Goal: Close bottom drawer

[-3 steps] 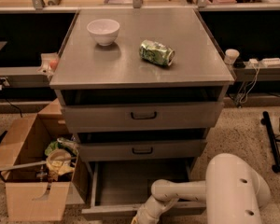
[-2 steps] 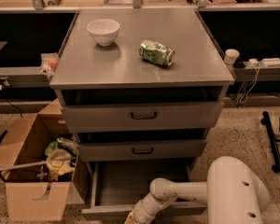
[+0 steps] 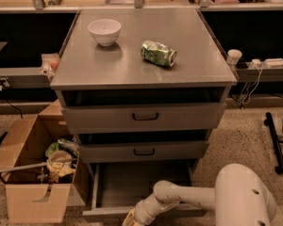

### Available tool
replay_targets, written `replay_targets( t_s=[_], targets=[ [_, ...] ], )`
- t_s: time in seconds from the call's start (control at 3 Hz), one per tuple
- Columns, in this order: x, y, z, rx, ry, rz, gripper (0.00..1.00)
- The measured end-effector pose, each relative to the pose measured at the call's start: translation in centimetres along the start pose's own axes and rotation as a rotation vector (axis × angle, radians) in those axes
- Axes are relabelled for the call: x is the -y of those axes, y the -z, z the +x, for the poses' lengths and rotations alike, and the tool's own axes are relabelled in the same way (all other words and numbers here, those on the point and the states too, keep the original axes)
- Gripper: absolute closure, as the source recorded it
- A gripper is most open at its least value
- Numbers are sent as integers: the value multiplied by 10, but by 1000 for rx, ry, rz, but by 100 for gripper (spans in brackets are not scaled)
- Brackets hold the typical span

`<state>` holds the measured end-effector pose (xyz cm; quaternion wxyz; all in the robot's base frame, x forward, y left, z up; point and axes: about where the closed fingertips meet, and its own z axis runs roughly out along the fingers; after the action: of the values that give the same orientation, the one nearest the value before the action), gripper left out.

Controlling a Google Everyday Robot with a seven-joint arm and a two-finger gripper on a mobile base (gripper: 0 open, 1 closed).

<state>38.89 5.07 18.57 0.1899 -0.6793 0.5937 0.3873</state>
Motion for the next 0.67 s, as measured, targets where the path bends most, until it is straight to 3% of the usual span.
replay_targets(
  t_s=[0.67],
  targets=[
    [0, 0, 0, 0, 0, 0, 35]
  ],
)
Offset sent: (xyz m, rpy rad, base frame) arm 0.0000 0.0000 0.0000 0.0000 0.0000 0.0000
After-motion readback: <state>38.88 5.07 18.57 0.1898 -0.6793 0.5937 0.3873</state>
